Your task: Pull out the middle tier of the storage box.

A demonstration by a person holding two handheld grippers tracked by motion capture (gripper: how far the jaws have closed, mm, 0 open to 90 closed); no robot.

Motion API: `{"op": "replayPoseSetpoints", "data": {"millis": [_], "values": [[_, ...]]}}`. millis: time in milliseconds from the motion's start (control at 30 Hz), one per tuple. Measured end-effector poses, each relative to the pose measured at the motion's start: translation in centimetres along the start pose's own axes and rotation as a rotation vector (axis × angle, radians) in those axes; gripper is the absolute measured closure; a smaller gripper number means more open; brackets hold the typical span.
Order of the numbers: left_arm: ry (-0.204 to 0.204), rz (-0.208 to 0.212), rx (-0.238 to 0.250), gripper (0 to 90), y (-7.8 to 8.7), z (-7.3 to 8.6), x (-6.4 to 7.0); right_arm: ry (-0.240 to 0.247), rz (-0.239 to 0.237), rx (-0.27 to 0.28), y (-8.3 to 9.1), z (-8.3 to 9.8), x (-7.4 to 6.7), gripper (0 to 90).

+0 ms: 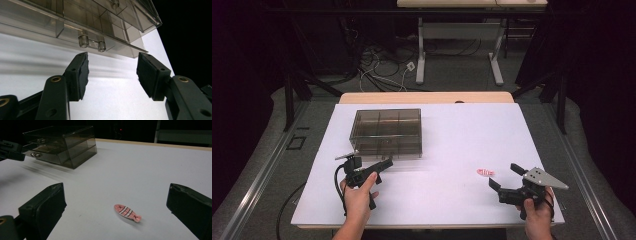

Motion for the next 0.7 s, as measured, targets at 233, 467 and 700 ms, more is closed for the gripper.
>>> {"op": "replayPoseSetpoints", "data": {"millis": [233, 467, 700], "values": [[-0.034, -0.013, -0.001, 37.6, 0.4, -0.2, 0.2, -0.009, -0.001, 0.027, -0.2, 0.0, -0.1, 1.5], [-0.082, -0.033, 0.004, 33.8, 1.0, -0.6, 0.2, -0.007, 0.0, 0.027, -0.2, 0.0, -0.1, 1.6], [-0.12, -0.05, 0.002, 34.2, 1.2, -1.0, 0.3, -0.007, -0.002, 0.026, -0.2, 0.0, -0.1, 1.5]]}}
Point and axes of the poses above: each handheld gripper's, and its own axes: y roughly backward along the jaws, z roughly out of its underside, x roughly to its right, the point moved 4 cm from there along -y, roughly forward along the jaws, and after that the axes turned 12 degrees about -y, right-handed, at the moved point
